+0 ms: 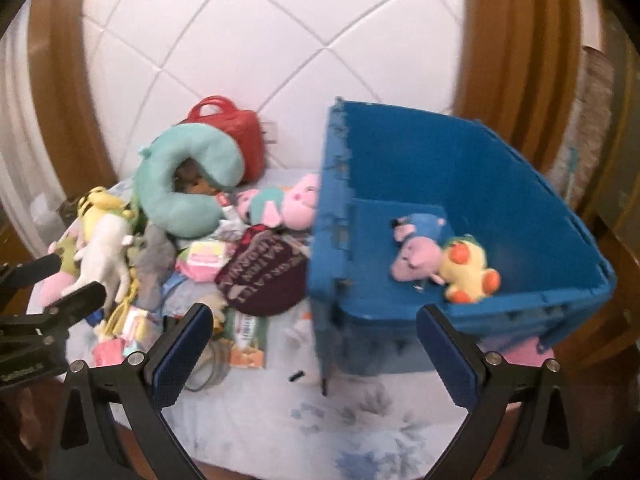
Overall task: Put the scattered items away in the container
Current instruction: 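Move both grippers back over the remaining items on the table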
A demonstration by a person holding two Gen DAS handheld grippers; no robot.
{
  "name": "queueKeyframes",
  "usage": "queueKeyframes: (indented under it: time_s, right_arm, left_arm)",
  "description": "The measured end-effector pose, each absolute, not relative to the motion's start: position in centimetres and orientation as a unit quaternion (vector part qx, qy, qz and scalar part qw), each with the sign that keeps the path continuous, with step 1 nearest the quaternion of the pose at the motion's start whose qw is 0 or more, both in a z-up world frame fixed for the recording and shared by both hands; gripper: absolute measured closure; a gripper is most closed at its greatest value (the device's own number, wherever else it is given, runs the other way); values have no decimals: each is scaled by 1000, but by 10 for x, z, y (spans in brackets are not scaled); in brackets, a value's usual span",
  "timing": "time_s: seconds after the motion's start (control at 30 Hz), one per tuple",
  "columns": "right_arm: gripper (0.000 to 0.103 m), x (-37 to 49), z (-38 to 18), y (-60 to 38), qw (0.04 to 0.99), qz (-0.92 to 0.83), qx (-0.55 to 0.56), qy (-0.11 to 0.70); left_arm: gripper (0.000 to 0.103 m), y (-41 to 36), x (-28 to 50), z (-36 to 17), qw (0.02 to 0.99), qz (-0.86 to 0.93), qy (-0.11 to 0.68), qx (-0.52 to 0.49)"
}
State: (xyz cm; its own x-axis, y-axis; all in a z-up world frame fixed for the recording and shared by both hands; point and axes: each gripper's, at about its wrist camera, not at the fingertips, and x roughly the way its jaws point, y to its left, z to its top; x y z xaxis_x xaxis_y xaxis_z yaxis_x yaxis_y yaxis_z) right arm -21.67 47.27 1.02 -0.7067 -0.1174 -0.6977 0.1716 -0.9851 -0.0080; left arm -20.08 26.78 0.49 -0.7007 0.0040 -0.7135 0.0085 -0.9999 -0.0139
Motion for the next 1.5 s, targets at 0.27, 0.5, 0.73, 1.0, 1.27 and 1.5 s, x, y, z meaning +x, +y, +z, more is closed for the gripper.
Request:
queueKeyframes:
  time_s: [0.27, 0.5, 0.73, 1.0, 1.27, 1.5]
  right_arm:
    - [0, -246, -11, 423, 72, -917, 386, 73]
    - [0, -259, -19, 373, 82, -916, 389, 56]
    - [0, -269, -56, 324, 61, -901, 430, 20]
    - [0, -269, -119, 311, 41, -867, 496, 1]
    - [0, -261, -183, 313, 52, -839, 542, -3]
    - [1, -246, -212, 318, 45, -824, 565, -3]
  left_arm:
    - [15, 214, -207, -22, 42, -908, 16, 416]
    - [15, 153, -223, -31, 37, -904, 2, 425]
    - [15, 105, -242, -60, 14, -891, -16, 454]
    - [15, 105, -255, -126, -11, -858, -24, 514]
    - [15, 112, -241, -179, -4, -834, -29, 551]
    - [15, 119, -238, -217, -8, -819, -25, 574]
